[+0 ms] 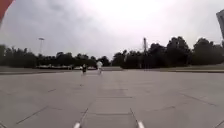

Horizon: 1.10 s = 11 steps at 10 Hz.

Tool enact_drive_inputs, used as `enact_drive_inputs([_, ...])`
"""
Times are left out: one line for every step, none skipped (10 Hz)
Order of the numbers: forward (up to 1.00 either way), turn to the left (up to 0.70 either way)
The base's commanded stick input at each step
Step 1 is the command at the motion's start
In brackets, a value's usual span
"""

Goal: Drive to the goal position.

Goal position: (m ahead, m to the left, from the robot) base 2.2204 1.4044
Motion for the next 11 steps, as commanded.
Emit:
enact_drive_inputs([0.5, 0.0])
enact_drive_inputs([0.5, 0.0])
enact_drive_inputs([0.5, 0.0])
enact_drive_inputs([0.5, 0.0])
enact_drive_inputs([0.5, 0.0])
enact_drive_inputs([0.5, 0.0])
enact_drive_inputs([0.5, 0.0])
enact_drive_inputs([0.5, 0.0])
enact_drive_inputs([0.5, 0.0])
enact_drive_inputs([0.5, 0.0])
enact_drive_inputs([0.5, 0.0])
